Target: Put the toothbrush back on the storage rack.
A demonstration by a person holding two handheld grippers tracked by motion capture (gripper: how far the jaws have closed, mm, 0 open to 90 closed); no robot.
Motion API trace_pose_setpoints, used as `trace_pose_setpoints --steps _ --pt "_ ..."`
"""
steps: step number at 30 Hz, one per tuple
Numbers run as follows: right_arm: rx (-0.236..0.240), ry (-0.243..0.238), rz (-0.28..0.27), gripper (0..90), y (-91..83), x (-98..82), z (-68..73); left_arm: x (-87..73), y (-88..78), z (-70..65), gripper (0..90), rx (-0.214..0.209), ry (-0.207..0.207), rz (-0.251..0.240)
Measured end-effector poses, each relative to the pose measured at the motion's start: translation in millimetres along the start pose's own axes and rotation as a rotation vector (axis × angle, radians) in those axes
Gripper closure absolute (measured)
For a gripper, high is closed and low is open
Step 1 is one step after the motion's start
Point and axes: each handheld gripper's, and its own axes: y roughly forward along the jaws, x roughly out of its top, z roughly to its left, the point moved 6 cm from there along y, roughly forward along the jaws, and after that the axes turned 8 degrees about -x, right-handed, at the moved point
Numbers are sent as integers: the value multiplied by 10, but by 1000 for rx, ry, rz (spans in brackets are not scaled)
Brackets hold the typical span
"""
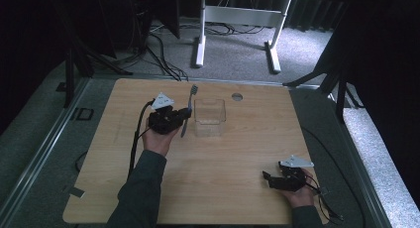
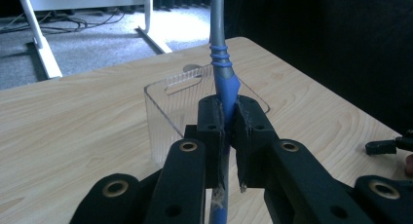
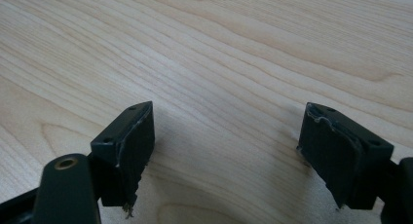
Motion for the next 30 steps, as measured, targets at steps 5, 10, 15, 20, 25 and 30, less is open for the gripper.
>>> trace_pose_setpoints --steps 5,10,15,20,25,30 --pt "0 0 0 208 0 0 0 22 23 -4 819 -5 4 -8" --pt "0 0 0 207 0 0 0 41 46 -5 819 -13 1 -20" --pt "0 0 0 207 0 0 0 58 68 -9 819 -13 -4 -36" --pt "0 0 0 207 0 0 0 62 87 -4 819 -13 -8 -45" --pt "0 0 0 208 0 0 0 75 100 10 819 -13 -20 -61" --pt "0 0 0 207 0 0 0 103 118 39 819 -17 -40 -79"
